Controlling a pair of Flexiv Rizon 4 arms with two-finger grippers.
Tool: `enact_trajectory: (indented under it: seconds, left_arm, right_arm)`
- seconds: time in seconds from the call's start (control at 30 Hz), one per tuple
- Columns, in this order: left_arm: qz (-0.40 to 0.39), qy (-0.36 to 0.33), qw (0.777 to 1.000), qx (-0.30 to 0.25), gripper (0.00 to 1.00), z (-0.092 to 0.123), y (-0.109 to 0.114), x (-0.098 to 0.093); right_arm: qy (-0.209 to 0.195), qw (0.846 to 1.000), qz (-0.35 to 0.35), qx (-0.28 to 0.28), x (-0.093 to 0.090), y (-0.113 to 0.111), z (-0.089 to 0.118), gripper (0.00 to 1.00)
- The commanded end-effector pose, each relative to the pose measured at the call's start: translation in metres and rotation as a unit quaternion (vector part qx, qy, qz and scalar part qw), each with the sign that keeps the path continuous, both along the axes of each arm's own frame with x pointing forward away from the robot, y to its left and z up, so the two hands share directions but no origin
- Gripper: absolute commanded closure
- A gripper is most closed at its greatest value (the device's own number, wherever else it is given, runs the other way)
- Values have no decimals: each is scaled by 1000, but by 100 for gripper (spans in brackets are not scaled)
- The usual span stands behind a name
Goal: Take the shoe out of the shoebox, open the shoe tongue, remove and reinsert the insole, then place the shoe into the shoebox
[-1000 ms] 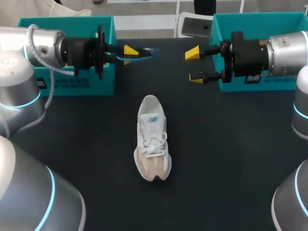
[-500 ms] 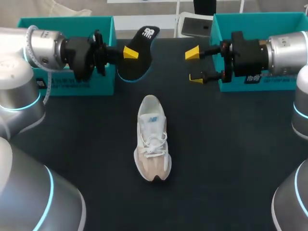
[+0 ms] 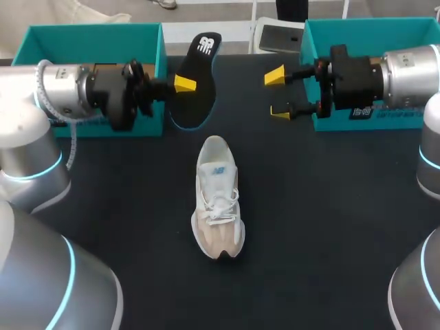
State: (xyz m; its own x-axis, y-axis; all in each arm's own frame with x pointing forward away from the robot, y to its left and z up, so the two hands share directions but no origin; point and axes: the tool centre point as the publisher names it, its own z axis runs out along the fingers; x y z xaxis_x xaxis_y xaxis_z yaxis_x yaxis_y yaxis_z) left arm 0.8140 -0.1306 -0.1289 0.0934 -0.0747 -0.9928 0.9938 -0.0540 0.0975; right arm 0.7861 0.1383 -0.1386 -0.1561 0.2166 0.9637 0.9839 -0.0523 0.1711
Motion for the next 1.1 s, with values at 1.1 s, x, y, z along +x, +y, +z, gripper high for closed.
enact_trajectory:
  seconds: [1.1]
  left_arm:
    - [14, -36, 998, 50, 100, -22, -12, -4]
  right_arm:
    - [19, 1000, 24, 2, 1, 33, -2, 0]
